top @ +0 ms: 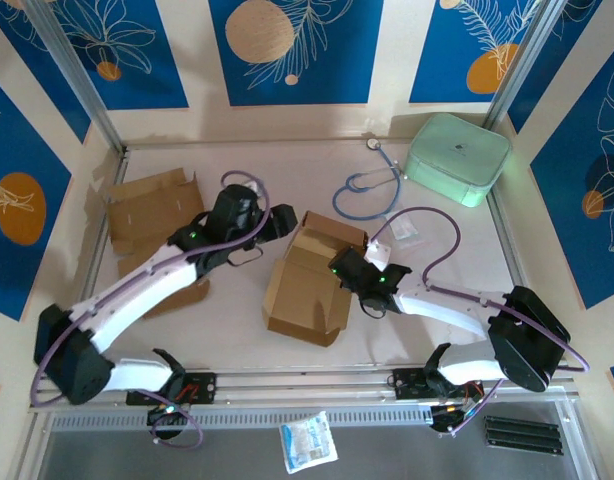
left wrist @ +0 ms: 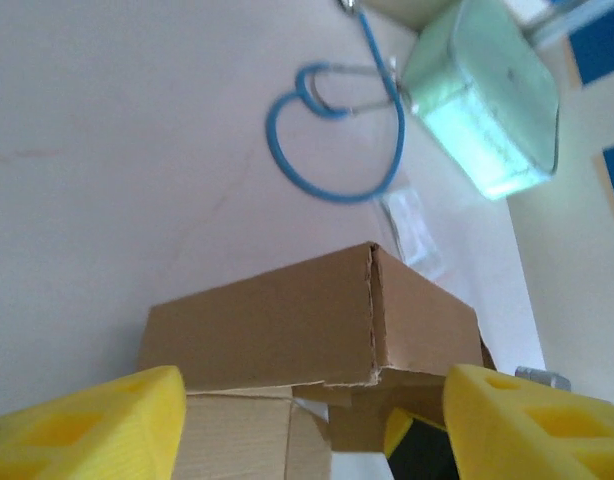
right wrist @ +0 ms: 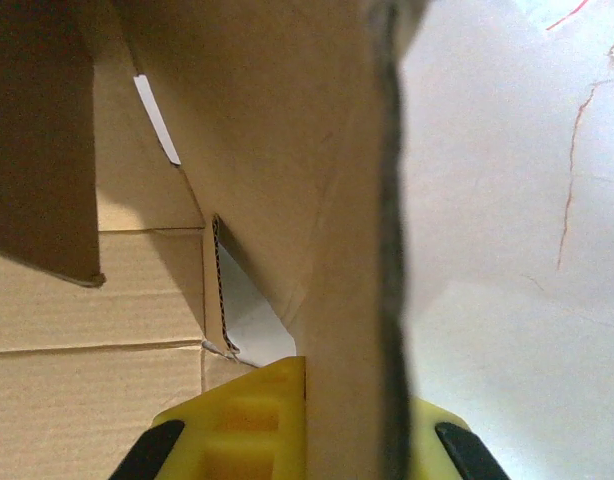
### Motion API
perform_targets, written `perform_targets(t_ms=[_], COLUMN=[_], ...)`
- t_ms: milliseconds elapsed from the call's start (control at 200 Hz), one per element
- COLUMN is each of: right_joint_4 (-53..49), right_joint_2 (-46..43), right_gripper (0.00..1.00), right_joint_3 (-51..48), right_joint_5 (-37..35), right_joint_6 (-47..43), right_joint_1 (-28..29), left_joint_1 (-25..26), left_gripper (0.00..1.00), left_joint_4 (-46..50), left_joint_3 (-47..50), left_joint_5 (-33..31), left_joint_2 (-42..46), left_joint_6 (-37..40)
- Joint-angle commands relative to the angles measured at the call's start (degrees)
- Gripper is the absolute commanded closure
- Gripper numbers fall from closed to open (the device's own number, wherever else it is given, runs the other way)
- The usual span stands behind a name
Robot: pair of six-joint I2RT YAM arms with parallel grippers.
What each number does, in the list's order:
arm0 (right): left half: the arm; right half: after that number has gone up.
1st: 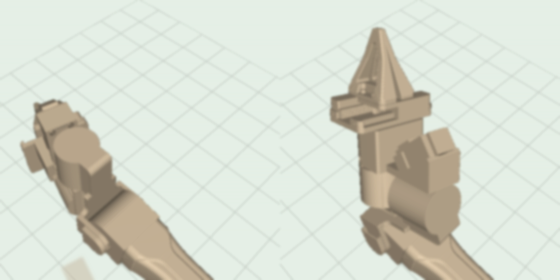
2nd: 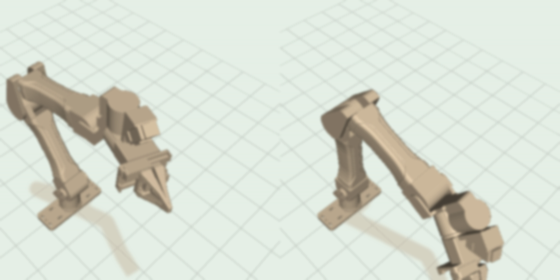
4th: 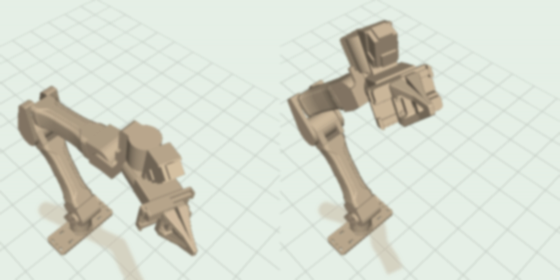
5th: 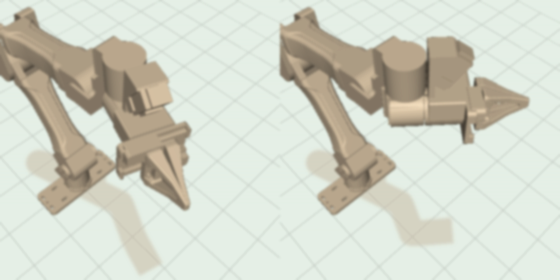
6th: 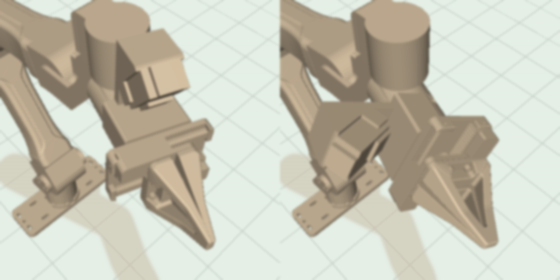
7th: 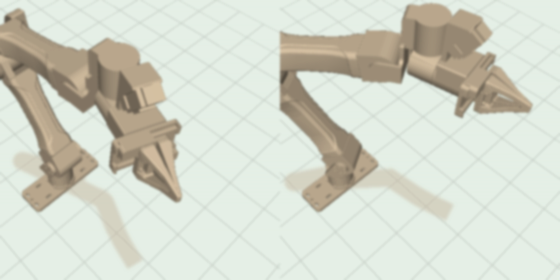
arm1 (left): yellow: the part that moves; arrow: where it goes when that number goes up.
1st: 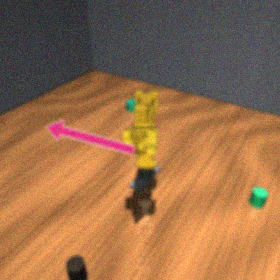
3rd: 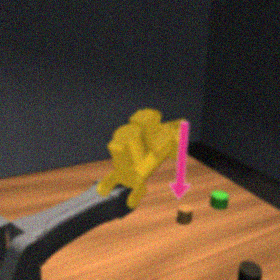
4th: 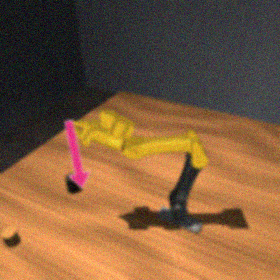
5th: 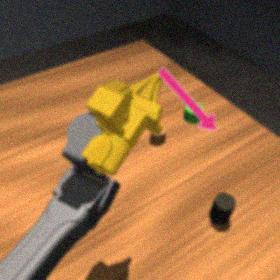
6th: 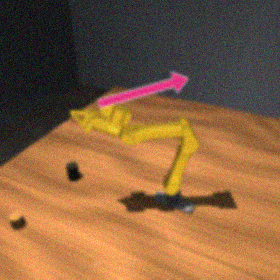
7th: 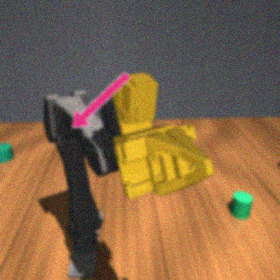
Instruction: Fold the paper box
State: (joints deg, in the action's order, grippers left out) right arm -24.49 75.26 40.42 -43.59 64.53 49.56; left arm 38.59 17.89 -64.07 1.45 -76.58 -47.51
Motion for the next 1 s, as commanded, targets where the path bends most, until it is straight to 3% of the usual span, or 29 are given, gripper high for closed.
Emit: perform_targets(t_ms=[0, 170, 315, 475, 860, 995], right_joint_4=[-6.14, -5.84, -6.82, -7.28, -3.1, 0.01], right_joint_2=[2.59, 2.99, 4.06, 4.62, 13.14, 14.71], right_gripper=[0.98, 0.98, 0.98, 0.96, 0.75, 0.65], right_joint_3=[-0.94, -0.48, 1.37, 5.57, 13.11, 13.06], right_joint_5=[3.87, 4.31, 4.78, 8.42, 11.53, 12.28], right_joint_6=[-0.37, -0.85, -2.32, -4.11, -3.67, -11.71], right_joint_1=[0.71, 0.67, 0.67, 0.62, 0.72, 0.73], left_joint_1=[-2.01, -2.8, -2.79, -2.79, -2.81, -2.81], left_gripper=[0.27, 0.21, 0.31, 0.33, 0.33, 0.33], left_joint_4=[1.94, -6.69, -12.51, -12.54, -11.76, -13.26], left_joint_3=[-3.99, -5.35, -3.94, -2.97, -0.59, 2.01], left_joint_5=[12.95, 20.38, 24.21, 23.87, 21.06, 20.78], left_joint_2=[-5.54, -13.35, -15.73, -14.97, -14.91, -14.7], left_joint_6=[2.95, 3.45, 1.24, 1.63, 1.86, 2.72])
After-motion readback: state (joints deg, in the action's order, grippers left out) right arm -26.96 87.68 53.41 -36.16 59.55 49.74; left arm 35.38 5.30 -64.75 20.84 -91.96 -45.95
